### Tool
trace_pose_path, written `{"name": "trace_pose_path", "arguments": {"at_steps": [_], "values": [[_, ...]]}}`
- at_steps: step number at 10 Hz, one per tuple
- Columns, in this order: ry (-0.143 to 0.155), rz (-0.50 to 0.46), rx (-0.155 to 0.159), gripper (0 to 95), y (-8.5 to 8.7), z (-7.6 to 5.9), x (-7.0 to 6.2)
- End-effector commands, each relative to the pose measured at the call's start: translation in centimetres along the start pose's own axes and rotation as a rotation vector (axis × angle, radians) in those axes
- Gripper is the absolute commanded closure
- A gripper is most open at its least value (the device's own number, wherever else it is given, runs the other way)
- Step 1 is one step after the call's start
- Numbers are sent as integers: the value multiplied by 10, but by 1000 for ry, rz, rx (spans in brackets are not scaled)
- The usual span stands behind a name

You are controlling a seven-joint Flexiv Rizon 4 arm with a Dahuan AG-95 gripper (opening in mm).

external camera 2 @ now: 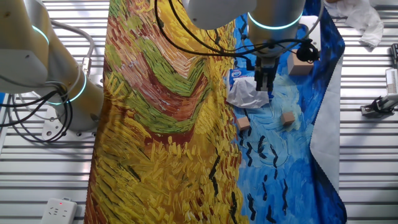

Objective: Pull out a napkin

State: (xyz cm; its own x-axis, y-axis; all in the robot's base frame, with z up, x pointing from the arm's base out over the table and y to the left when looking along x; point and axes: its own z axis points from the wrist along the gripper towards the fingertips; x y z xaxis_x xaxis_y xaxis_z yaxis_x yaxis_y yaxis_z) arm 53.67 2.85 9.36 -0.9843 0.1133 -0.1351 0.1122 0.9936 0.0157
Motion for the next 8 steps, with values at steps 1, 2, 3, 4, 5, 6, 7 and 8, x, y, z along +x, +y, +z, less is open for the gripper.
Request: {"name": "trace_pose_path", "arguments": {"at_steps": [1, 2, 3, 4, 5, 6, 7, 8], "values": [[-12, 16, -2, 950, 2, 5, 1], [-20, 20, -5, 950, 3, 7, 2], [-27, 27, -7, 950, 7, 7, 2], [-29, 32, -6, 950, 9, 7, 2], [-32, 31, -6, 950, 9, 7, 2], [-31, 29, -6, 950, 9, 7, 1], [-31, 27, -4, 950, 9, 7, 0], [-31, 28, -4, 950, 9, 8, 0]]}}
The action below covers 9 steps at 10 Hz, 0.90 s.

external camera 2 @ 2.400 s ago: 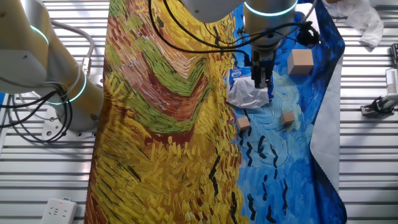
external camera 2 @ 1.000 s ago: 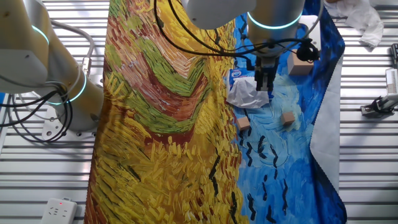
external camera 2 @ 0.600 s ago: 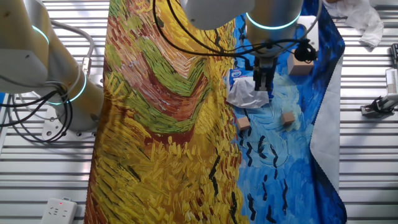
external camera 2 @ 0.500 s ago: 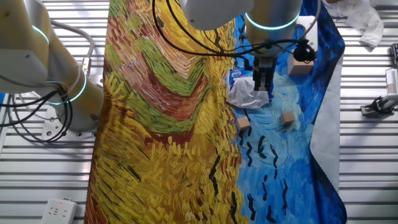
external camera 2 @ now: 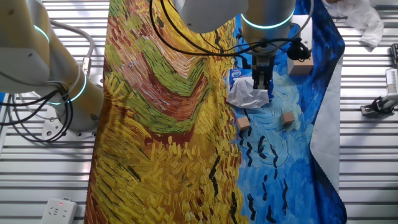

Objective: Pull out a napkin

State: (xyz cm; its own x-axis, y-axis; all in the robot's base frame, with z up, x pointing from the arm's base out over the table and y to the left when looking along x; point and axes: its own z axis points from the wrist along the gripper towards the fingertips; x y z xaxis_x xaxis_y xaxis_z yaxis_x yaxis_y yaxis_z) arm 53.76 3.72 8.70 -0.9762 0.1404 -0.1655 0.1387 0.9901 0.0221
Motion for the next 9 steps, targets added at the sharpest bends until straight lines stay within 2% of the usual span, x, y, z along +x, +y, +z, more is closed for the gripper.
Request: {"name": "trace_pose_path", "arguments": {"at_steps": [1, 3, 9], "values": [[0, 4, -1, 950, 1, 1, -2], [1, 7, -1, 950, 1, 1, -6], [-1, 17, 3, 950, 2, 8, -4]]}}
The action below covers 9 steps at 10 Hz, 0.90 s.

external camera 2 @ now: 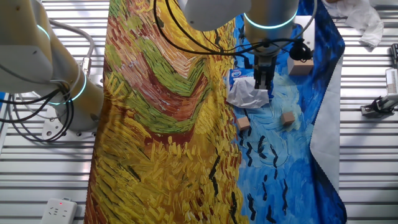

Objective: Pull out a napkin

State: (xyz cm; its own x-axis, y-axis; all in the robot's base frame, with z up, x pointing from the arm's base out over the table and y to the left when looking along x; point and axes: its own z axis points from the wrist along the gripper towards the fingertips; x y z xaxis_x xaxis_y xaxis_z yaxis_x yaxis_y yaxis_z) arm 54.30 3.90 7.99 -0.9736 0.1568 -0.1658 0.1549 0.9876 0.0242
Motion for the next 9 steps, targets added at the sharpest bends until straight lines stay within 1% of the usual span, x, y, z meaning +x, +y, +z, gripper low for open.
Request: {"name": "trace_pose_path", "arguments": {"at_steps": [1, 4, 5, 6, 8, 9], "values": [[-2, 5, 3, 950, 0, 0, 0], [-2, 3, 1, 950, 0, 0, 0], [-5, -6, 4, 950, 0, 0, 0], [-15, -16, 3, 950, 0, 0, 0], [-17, -21, 8, 950, 0, 0, 0], [-17, -22, 9, 760, 0, 0, 0]]}}
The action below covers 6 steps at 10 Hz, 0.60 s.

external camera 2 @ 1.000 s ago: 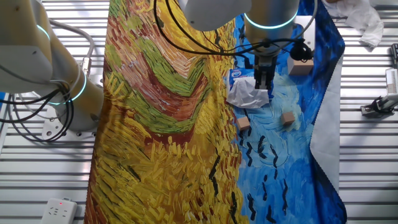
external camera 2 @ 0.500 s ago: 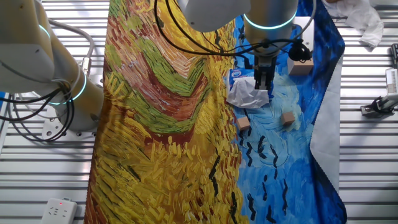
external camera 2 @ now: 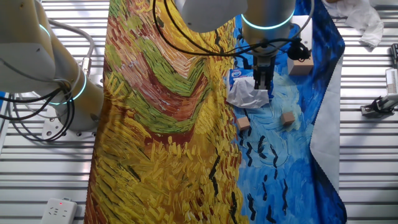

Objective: Pull out a napkin

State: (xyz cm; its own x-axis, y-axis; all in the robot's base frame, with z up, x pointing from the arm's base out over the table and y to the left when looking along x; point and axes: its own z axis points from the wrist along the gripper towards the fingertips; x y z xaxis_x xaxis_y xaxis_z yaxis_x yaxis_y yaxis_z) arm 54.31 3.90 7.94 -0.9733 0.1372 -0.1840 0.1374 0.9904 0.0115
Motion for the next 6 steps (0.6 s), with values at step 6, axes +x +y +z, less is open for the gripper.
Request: {"name": "trace_pose_path", "arguments": {"at_steps": [6], "values": [[1, -6, 2, 760, 1, 1, -3]]}}
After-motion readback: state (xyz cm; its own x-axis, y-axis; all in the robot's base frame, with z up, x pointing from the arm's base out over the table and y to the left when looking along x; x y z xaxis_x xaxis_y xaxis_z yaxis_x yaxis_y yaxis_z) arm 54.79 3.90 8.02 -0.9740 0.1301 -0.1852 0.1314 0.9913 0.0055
